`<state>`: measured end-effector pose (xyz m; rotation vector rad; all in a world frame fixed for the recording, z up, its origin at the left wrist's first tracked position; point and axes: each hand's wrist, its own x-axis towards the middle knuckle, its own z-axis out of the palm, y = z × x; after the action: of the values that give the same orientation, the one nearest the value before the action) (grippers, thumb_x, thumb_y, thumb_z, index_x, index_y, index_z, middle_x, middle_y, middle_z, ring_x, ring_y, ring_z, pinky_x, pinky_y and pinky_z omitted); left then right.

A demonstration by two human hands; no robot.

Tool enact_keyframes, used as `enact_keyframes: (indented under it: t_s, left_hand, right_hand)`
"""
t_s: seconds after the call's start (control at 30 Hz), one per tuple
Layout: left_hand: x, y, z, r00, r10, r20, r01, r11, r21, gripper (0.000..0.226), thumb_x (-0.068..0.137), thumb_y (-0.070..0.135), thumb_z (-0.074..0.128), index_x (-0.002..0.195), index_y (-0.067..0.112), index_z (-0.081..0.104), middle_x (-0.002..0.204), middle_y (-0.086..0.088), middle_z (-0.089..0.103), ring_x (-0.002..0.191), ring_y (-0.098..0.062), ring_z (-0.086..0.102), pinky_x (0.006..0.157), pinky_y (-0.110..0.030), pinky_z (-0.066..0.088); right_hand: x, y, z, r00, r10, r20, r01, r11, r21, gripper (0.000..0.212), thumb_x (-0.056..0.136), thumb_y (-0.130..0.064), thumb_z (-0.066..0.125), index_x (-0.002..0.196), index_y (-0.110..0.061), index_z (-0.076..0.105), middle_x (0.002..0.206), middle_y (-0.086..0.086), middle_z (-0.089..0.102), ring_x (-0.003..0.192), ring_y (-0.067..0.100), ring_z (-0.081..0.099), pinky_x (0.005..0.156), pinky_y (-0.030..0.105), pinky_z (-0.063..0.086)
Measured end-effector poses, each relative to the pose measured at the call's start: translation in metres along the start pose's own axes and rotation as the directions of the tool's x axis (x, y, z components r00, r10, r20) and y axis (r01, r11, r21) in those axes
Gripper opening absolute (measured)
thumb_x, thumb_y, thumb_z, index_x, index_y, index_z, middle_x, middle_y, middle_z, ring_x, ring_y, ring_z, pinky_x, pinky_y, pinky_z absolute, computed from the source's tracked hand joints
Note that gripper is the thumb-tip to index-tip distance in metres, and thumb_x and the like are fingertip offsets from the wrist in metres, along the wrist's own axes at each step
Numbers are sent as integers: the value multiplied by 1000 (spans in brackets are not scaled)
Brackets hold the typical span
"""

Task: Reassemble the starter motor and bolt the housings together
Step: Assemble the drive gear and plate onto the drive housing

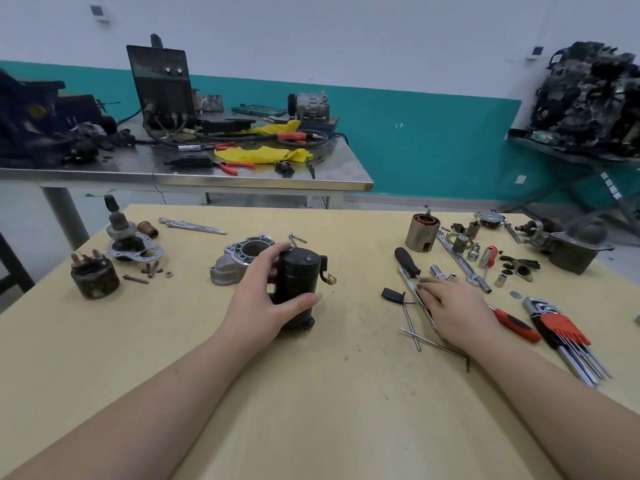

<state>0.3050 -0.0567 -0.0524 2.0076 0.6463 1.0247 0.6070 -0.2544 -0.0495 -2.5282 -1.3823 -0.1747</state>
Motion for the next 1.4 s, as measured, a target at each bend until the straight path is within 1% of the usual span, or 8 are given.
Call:
enact_keyframes:
  t_s: [0.2,0.37,0.63,0.83,0.97,1.1,1.27,1.4]
  left_hand:
    - [0,2,0,999,-9,-44,9,1000,-16,87,67,57,98,140,60,50,129,46,56,118,11,58,91,-16,47]
    - [-2,11,-5,997,-49,-56,40,988,-150,79,64,54,91,137,50,61,126,33,70,116,4,68,99,-31,58]
    - [10,5,-49,970,12,242,21,991,-134,106,69,27,100,151,63,44,127,21,71,122,-8,71,93,-25,60]
    - [15,-2,-119,953,-70,293,39,993,109,107,71,53,97,154,68,32,136,23,69,127,1,65,103,-20,53]
    - [-5,-26,-188,991,82,-102,-51,961,273,55,83,72,79,134,59,60,118,27,71,110,-2,70,89,-13,54]
    - [-8,-68,-242,799,-6,-601,209,940,269,49,78,65,80,120,54,59,107,25,66,94,2,61,82,-21,52]
    - [-3,-108,-239,822,-354,-446,472,862,186,108,68,53,100,156,43,37,144,11,55,127,-16,59,107,-44,50]
    - [5,-121,-238,831,-371,-414,495,833,246,97,77,46,96,151,56,34,127,16,58,113,-16,65,96,-39,47]
  right_hand:
    - [-7,-62,-25,978,9,-207,69,928,367,27,106,-32,58,127,-26,74,127,-13,72,124,14,55,97,29,40]
    - [-19,-164,-29,979,-188,77,52,600,799,72,80,-65,72,146,-51,47,129,-32,62,123,-14,54,99,21,50]
    - [12,-214,-25,963,-254,87,119,694,710,73,69,-54,85,136,-39,63,117,-25,68,107,-9,63,89,16,49]
    - [32,-261,-15,948,-316,24,214,695,686,48,68,-56,85,111,-49,66,90,-38,64,93,-16,61,73,6,43]
    - [38,-297,1,936,-351,15,234,654,719,71,69,-65,83,131,-37,65,112,-29,64,108,-2,61,86,17,47]
    - [45,-329,12,925,-381,-14,263,613,745,84,70,-67,85,142,-34,60,124,-25,59,114,-2,54,87,11,40]
    - [66,-356,15,919,-393,-21,273,597,754,81,70,-72,82,138,-32,65,112,-27,61,104,0,58,90,25,50]
    - [102,-371,10,937,-333,-108,300,606,737,85,67,-78,78,136,-32,66,116,-19,67,107,6,63,93,33,57]
